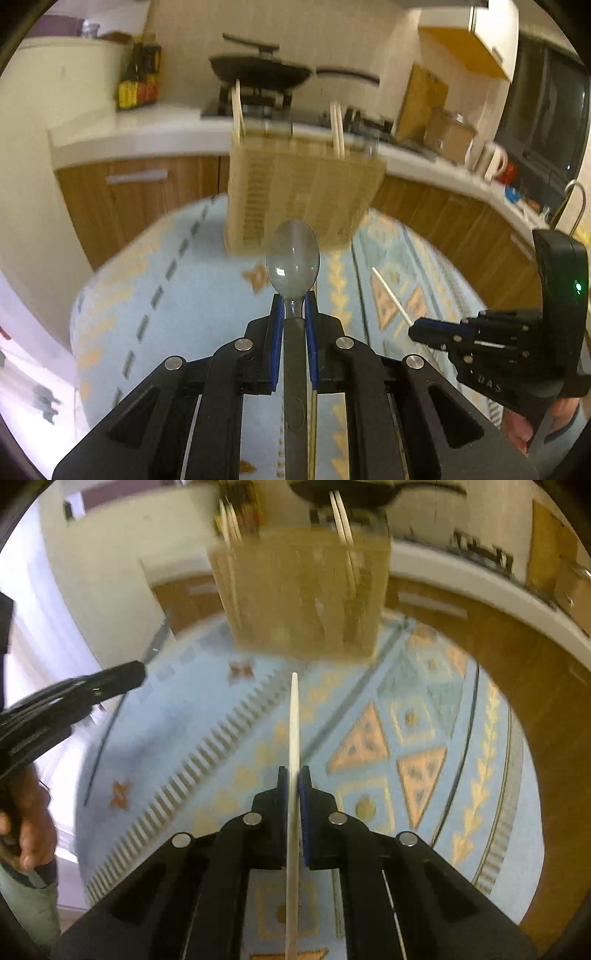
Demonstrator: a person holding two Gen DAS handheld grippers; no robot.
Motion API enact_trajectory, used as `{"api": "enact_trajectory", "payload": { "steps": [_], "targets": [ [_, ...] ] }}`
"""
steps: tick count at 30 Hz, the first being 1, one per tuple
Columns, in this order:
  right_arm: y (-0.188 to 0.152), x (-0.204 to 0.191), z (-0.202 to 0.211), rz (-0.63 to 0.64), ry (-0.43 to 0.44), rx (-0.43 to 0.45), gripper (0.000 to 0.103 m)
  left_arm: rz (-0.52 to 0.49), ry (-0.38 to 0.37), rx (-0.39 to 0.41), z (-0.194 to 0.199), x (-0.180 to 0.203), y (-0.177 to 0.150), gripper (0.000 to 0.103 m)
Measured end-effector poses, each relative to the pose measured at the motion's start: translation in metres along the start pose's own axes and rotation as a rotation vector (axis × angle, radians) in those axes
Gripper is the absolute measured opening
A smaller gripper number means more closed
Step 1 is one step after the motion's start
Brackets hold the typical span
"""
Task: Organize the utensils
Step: 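Lift the chopstick and spoon and lower them into the basket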
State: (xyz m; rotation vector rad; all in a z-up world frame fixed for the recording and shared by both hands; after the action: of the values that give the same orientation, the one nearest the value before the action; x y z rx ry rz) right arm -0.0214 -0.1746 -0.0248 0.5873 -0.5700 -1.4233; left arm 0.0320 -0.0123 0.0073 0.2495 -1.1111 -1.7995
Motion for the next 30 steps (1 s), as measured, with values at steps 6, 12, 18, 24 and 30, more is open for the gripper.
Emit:
{"api": "enact_trajectory", "payload": {
  "steps": [6, 12, 18, 24, 30],
  "targets": [
    [0.051, 0.016, 0.02, -0.058, 0.024, 0.123, 0.004, -0.013, -0.021, 0.137, 0.017, 0.002, 0.058, 0.009],
    [0.105, 0.036, 0.035, -0.115, 0.036, 0.248, 0.004, -0.006, -0.023, 0.272, 0.021, -0.001, 0.117, 0.01],
    [0.155, 0.051, 0.044, -0.158, -0.006, 0.387, 0.004, 0.003, -0.021, 0.377, 0.002, -0.013, 0.15, 0.01],
    [0.197, 0.055, 0.04, -0.172, -0.006, 0.545, 0.004, -0.003, -0.041, 0.438, -0.019, -0.022, 0.183, 0.01],
    [0.218, 0.061, 0.025, -0.205, -0.043, 0.63, 0.004, -0.035, 0.068, 0.488, -0.051, -0.025, 0.192, 0.01]
  ]
}}
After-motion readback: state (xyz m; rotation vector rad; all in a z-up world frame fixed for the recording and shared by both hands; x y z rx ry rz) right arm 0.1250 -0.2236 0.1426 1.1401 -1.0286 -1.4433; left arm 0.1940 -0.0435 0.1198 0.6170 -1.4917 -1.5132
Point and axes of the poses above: each gripper's, at about its wrist camera, not at the fingertips, and z roughly against the way its jaws point, x to its right, y to its top, the point moved 3 cm from there along -z, roughly the way its jaws point, and after that the axes turned 10 degrees about -y, right-handed, at the moved point
